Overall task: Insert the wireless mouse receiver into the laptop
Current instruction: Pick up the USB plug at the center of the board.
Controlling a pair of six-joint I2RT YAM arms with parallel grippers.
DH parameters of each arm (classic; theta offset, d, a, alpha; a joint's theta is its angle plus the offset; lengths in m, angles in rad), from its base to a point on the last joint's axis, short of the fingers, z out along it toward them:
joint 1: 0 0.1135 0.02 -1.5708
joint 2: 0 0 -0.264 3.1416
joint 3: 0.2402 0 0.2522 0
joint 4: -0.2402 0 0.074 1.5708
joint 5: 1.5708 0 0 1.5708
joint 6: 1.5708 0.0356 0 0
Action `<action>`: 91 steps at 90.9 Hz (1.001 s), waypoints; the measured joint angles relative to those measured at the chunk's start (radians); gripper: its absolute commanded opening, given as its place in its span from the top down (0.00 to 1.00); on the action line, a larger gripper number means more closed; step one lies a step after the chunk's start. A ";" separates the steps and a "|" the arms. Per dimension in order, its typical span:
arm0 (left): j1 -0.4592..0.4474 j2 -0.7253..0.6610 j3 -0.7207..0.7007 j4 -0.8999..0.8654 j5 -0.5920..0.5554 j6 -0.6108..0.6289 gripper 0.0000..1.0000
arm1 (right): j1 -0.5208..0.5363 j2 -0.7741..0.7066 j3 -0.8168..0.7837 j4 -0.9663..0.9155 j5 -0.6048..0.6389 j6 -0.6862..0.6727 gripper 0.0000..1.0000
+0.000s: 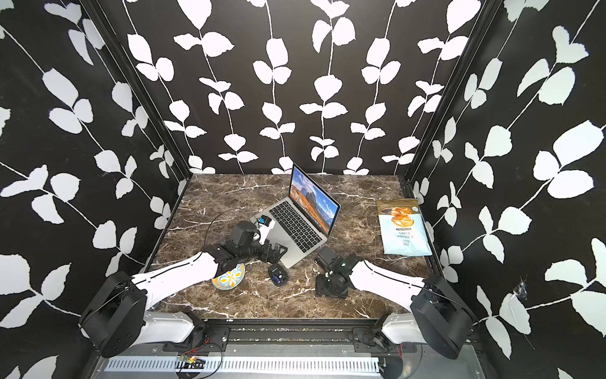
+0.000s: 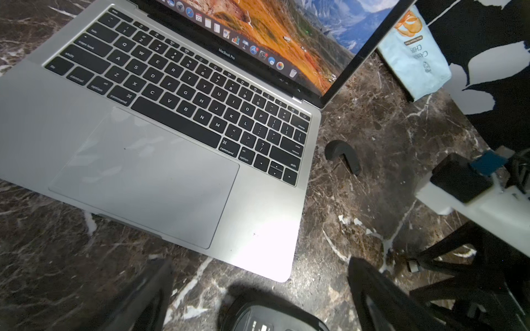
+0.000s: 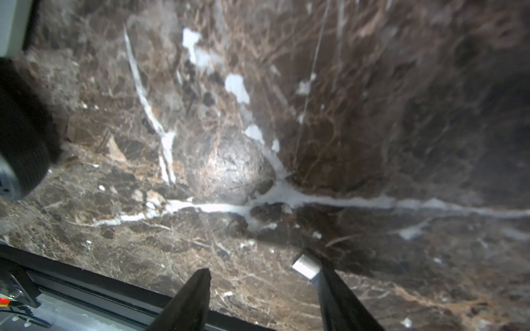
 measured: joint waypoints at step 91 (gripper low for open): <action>0.000 -0.180 -0.138 0.084 0.063 0.084 0.02 | 0.049 0.268 0.396 -0.437 0.174 -0.609 0.41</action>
